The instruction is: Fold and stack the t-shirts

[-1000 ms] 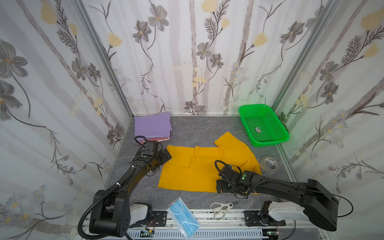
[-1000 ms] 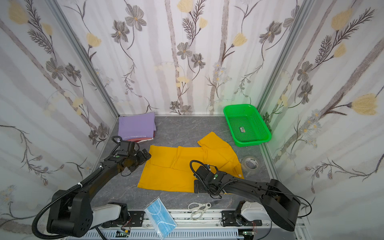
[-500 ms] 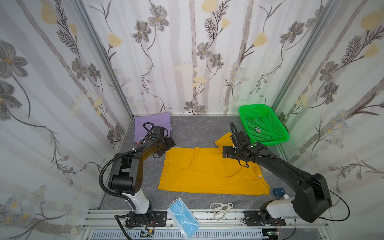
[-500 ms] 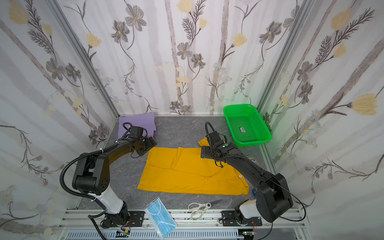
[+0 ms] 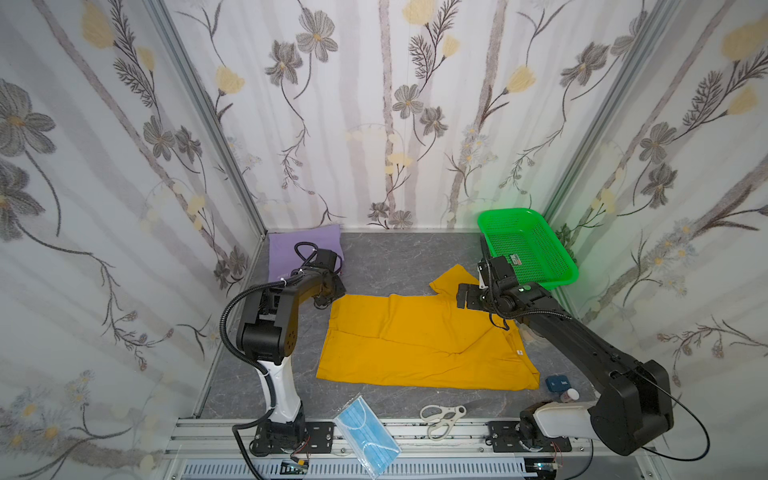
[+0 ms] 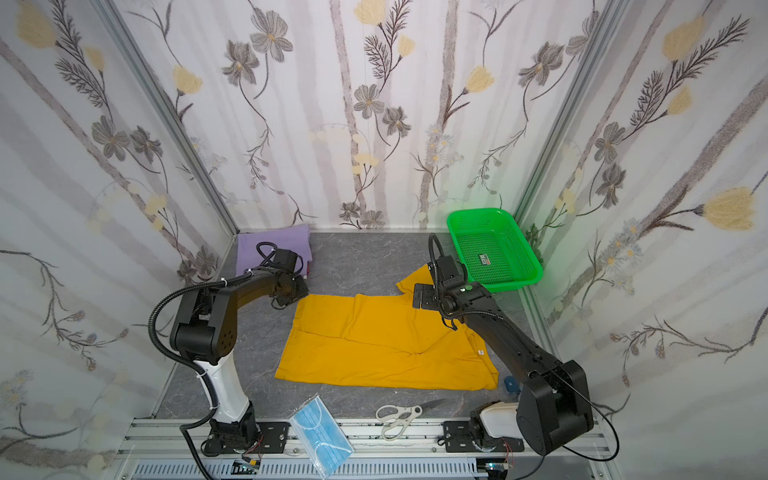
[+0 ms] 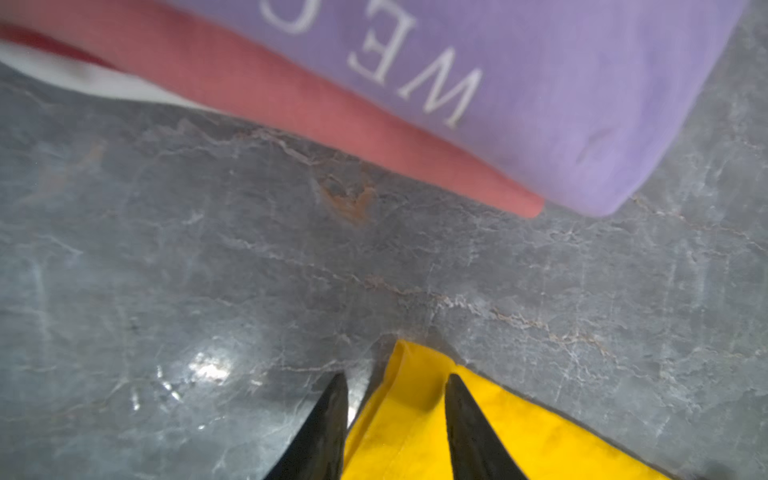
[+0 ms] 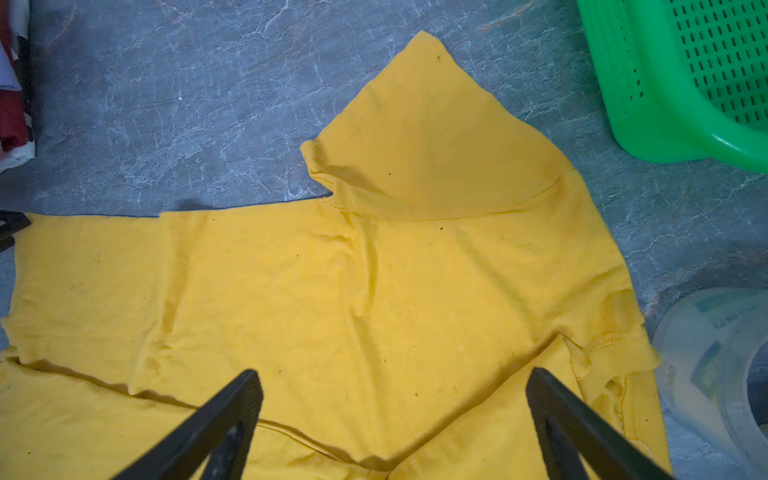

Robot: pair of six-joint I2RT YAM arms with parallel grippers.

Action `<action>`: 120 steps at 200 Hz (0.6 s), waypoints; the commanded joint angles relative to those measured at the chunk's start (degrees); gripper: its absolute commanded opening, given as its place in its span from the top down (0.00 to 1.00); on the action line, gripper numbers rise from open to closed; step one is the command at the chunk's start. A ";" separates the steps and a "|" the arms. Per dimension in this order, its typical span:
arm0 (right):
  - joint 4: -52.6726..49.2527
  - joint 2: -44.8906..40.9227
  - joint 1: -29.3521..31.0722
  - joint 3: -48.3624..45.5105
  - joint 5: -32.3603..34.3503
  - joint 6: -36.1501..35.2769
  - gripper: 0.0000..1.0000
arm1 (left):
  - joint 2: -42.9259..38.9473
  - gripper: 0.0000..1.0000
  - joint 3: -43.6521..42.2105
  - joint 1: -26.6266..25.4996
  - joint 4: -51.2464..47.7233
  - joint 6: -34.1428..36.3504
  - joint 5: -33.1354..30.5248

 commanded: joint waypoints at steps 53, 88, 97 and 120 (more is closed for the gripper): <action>4.78 2.08 -4.65 0.08 -3.37 -3.01 0.00 | 3.45 0.73 2.70 -0.43 -3.43 1.81 -2.64; 5.41 7.31 -6.75 3.40 -5.52 -4.95 0.00 | 4.96 0.78 4.51 -1.62 -5.35 3.30 -2.24; 5.86 8.46 -7.21 4.16 -6.14 -5.17 0.00 | 5.10 0.78 4.54 -2.13 -5.63 3.74 -2.47; 6.07 11.46 -8.33 6.29 -7.15 -6.05 0.00 | 5.88 0.78 4.90 -3.16 -6.93 4.24 -2.29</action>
